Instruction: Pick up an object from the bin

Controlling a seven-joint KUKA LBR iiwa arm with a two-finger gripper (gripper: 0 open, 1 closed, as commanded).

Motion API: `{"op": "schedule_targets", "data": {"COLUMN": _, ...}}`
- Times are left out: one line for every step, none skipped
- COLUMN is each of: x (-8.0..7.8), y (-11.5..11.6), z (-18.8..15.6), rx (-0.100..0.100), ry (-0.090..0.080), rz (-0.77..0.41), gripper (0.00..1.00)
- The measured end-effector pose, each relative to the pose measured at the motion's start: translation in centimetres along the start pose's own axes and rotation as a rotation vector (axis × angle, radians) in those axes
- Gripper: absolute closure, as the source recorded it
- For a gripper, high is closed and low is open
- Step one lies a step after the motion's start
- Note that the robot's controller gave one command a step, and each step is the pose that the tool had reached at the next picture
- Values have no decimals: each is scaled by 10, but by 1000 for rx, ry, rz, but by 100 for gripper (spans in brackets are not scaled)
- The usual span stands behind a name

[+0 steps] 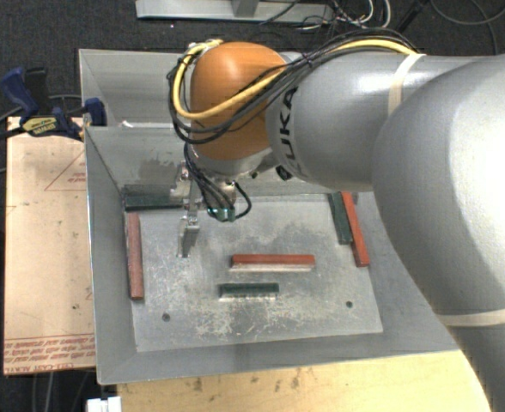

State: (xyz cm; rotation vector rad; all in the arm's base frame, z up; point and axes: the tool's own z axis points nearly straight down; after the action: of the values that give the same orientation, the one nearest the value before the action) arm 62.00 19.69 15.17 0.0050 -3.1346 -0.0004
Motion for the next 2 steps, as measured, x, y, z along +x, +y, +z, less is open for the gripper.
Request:
{"op": "schedule_targets", "data": {"x": -2, "y": -1, "z": -5, "rx": -1, "ry": -8, "rz": 3, "gripper": 0}}
{"op": "schedule_targets", "data": {"x": -24, "y": 13, "z": 45, "rx": -4, "ry": -19, "rz": -16, "gripper": 0}}
